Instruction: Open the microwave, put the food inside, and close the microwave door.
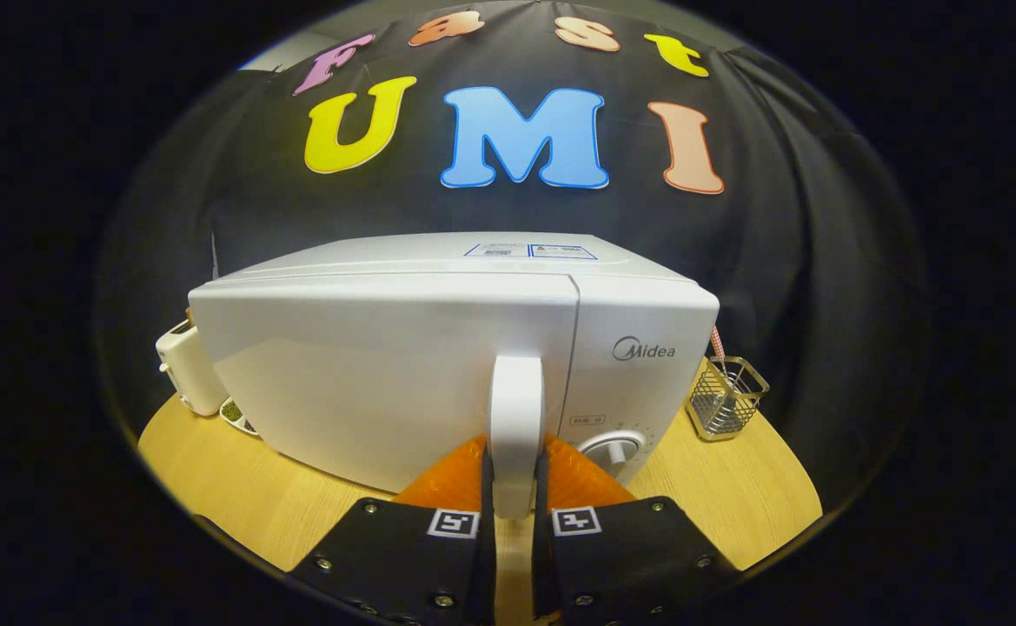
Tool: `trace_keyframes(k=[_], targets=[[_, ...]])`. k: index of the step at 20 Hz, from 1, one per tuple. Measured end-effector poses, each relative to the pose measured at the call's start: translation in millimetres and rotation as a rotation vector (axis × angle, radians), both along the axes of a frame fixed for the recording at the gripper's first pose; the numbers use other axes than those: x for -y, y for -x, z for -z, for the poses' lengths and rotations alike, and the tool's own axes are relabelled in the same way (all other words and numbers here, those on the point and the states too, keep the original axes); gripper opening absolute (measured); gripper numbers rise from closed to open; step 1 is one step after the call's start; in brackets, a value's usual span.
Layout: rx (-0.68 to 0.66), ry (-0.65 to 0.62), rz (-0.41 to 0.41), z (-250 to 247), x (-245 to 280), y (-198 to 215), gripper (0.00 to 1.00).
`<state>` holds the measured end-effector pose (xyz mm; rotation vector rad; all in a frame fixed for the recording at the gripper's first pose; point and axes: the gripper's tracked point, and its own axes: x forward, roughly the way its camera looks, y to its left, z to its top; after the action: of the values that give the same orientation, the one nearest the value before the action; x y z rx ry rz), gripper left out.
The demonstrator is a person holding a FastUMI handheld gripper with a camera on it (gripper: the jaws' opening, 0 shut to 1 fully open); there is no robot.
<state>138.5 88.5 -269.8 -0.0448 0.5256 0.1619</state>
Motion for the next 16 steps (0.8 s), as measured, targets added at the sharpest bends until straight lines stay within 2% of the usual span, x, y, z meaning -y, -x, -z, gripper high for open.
trace_keyframes(k=[3, 4, 14, 16], targets=[[-0.027, -0.011, -0.004, 0, -1, 1, 0.16], [-0.032, -0.001, -0.004, 1, -1, -2, 0.08], [-0.051, 0.04, -0.011, -1, 0, 5, 0.08], [-0.043, 0.068, -0.038, -2, -2, 21, 0.08]])
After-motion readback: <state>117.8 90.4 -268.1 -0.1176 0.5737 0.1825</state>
